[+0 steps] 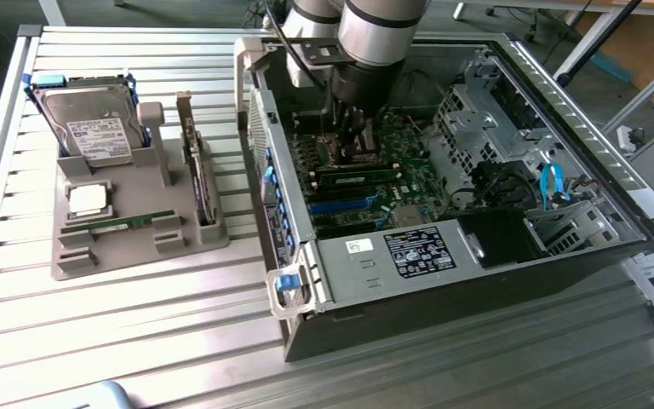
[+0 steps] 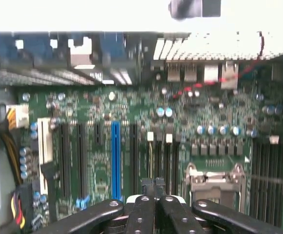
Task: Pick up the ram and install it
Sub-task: 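Press down the ram until it locks into place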
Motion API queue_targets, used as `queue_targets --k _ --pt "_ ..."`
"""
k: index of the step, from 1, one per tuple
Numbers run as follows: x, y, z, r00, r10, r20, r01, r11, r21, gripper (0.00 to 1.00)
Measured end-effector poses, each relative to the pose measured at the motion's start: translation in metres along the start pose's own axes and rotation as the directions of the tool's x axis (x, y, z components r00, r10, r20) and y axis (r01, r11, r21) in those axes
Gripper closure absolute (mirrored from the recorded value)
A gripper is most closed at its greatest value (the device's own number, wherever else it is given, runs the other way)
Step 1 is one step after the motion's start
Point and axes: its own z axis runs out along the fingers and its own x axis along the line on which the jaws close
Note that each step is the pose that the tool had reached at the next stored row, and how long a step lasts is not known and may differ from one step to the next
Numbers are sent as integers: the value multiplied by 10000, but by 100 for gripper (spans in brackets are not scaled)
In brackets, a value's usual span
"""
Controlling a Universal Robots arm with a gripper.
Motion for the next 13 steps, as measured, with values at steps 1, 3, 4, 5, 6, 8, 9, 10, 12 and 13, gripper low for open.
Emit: queue_targets --k 1,3,4,5,6,8,9,10,12,13 --pt "0 7 5 10000 1 1 -1 10000 2 89" --pt "1 12 25 10000 0 -1 0 10000 1 89" --pt "1 17 38 10000 1 0 -1 10000 1 89" --pt "2 25 54 10000 0 0 0 10000 1 89" --pt "2 32 64 10000 0 -1 0 10000 0 89" --pt "3 52 76 10000 1 -3 -1 10000 0 89" --pt "3 62 80 10000 0 -4 0 10000 0 89" --pt "3 71 86 10000 0 -3 0 10000 0 89" --pt "4 77 108 10000 0 0 0 10000 2 89" --pt "5 78 122 10000 -1 -2 1 10000 0 89"
